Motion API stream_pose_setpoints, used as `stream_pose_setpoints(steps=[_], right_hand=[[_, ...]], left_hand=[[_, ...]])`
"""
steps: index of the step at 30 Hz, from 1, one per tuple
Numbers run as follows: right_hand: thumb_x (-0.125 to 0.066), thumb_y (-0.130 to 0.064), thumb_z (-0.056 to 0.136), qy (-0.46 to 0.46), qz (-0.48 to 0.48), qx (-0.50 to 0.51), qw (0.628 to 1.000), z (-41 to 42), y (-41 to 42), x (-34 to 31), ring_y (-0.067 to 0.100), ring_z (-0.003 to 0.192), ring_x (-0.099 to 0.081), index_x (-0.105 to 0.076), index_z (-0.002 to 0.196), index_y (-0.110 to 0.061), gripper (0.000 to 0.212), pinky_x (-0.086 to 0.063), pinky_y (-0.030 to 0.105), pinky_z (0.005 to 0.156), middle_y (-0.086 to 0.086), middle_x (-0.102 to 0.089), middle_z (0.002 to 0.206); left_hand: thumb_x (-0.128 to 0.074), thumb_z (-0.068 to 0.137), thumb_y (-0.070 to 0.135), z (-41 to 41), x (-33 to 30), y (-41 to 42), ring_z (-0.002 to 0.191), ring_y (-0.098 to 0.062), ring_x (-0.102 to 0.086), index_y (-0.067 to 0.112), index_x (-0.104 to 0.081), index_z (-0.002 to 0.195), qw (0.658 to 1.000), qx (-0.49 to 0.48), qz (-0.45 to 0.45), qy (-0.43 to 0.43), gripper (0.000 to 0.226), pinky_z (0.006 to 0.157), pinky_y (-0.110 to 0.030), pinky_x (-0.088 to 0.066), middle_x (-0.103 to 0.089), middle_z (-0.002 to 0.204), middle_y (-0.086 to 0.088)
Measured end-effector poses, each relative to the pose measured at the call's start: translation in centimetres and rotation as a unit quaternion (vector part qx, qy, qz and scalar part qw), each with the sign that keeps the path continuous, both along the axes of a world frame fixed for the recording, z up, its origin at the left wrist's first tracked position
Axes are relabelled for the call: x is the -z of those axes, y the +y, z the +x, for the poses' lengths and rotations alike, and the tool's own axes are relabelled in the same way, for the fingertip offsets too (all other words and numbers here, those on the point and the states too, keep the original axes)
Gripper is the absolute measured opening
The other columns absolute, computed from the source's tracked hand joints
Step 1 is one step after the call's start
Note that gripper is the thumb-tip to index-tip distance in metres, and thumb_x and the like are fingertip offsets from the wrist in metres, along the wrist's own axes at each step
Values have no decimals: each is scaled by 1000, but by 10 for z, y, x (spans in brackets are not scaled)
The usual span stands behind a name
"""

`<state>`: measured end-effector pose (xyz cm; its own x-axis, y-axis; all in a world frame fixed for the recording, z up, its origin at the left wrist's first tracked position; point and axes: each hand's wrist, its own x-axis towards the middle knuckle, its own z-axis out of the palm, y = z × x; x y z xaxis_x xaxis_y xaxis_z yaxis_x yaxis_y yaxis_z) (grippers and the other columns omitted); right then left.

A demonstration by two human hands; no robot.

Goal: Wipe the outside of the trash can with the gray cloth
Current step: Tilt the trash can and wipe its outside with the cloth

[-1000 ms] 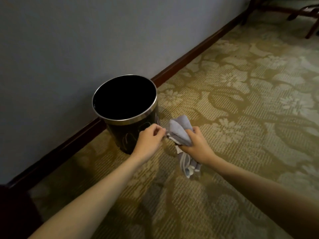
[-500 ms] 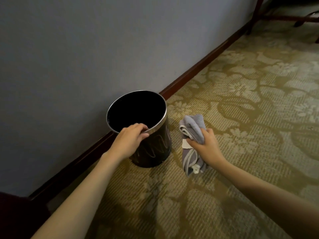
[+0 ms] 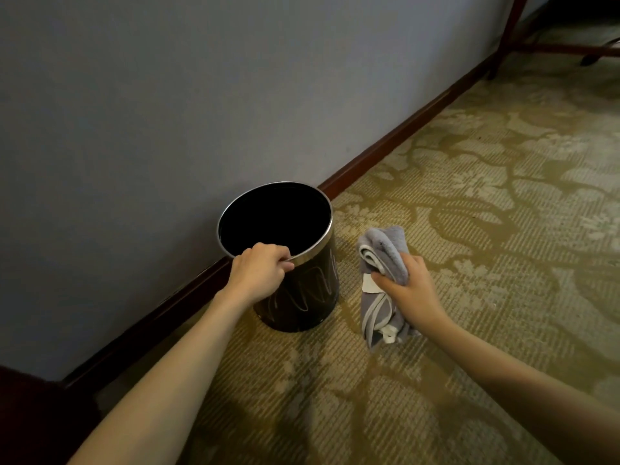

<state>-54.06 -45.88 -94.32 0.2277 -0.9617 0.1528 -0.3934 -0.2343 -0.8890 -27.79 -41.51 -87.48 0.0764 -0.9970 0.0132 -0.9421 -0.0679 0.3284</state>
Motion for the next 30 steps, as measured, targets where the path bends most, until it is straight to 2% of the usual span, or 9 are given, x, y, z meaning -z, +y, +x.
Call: stream_pose_setpoints(steps=[3, 7, 10, 14, 18, 23, 25, 26, 30], right_hand=[[-66, -27, 87, 1, 2, -9, 1000, 0, 2, -2, -16, 91, -40, -58, 107, -20, 22, -35, 14, 70, 6, -52, 106], [-67, -26, 86, -2, 4, 1, 1000, 3, 3, -6, -21, 90, -40, -58, 108, -25, 24, -34, 11, 70, 4, -53, 109], [-67, -25, 86, -5, 0, 1, 1000, 6, 4, -12, -22, 91, -40, -58, 108, -24, 25, -37, 7, 70, 4, -52, 111], [-68, -23, 85, -9, -20, -20, 1000, 18, 5, -21, -14, 92, -42, -59, 106, -18, 24, -36, 3, 73, 7, -52, 107], [-68, -22, 85, -18, -25, -29, 999, 34, 2, -29, -11, 92, -43, -59, 106, -16, 24, -35, 1, 72, 8, -54, 106], [-66, -18, 87, -46, 29, -42, 998, 60, 2, -29, -3, 91, -45, -55, 103, -15, 19, -40, 13, 76, 7, -45, 108], [-63, -17, 90, -68, 62, -31, 995, 67, 2, -29, 15, 95, -50, -52, 104, -18, 18, -44, 32, 85, 6, -40, 111], [-62, -17, 91, -70, 70, -28, 995, 69, 1, -28, 22, 98, -50, -51, 106, -19, 19, -44, 36, 88, 5, -39, 113], [-62, -18, 92, -61, 69, -24, 995, 72, -1, -26, 26, 103, -48, -48, 114, -24, 27, -41, 33, 91, 3, -36, 115]], left_hand=[[-55, 96, 25, -11, -8, -3, 65, -8, -51, 26, -55, 69, 1000, -14, -4, 1, 27, 59, -31, -34, -55, 65, 8], [-54, 95, 34, -20, -34, -16, 79, -17, -53, 31, -61, 77, 997, -76, -17, 19, 19, 71, -36, -38, -58, 77, 8], [-57, 93, 36, -21, -50, -25, 80, -18, -54, 29, -65, 78, 992, -117, -19, 46, 18, 69, -34, -37, -61, 78, 7], [-58, 93, 35, -21, -56, -29, 68, -10, -52, 27, -61, 71, 986, -157, -15, 57, 24, 59, -29, -32, -59, 70, 6], [-58, 93, 36, -11, -58, -34, 81, -18, -58, 25, -67, 81, 977, -173, -19, 126, 18, 71, -35, -41, -63, 80, 4], [-60, 93, 33, -8, -54, -36, 81, -17, -62, 25, -67, 80, 976, -133, -33, 169, 17, 68, -35, -47, -66, 82, 3], [-59, 93, 34, -6, -53, -35, 87, -17, -63, 26, -67, 84, 977, -105, -35, 181, 14, 74, -35, -48, -66, 86, 4], [-61, 91, 36, -3, -54, -34, 91, -16, -63, 27, -66, 89, 977, -90, -30, 192, 11, 78, -36, -49, -67, 90, 5], [-75, 78, 42, 24, -66, -22, 112, -10, -55, 33, -60, 114, 989, -43, 4, 143, 40, 103, -42, -37, -62, 114, 14]])
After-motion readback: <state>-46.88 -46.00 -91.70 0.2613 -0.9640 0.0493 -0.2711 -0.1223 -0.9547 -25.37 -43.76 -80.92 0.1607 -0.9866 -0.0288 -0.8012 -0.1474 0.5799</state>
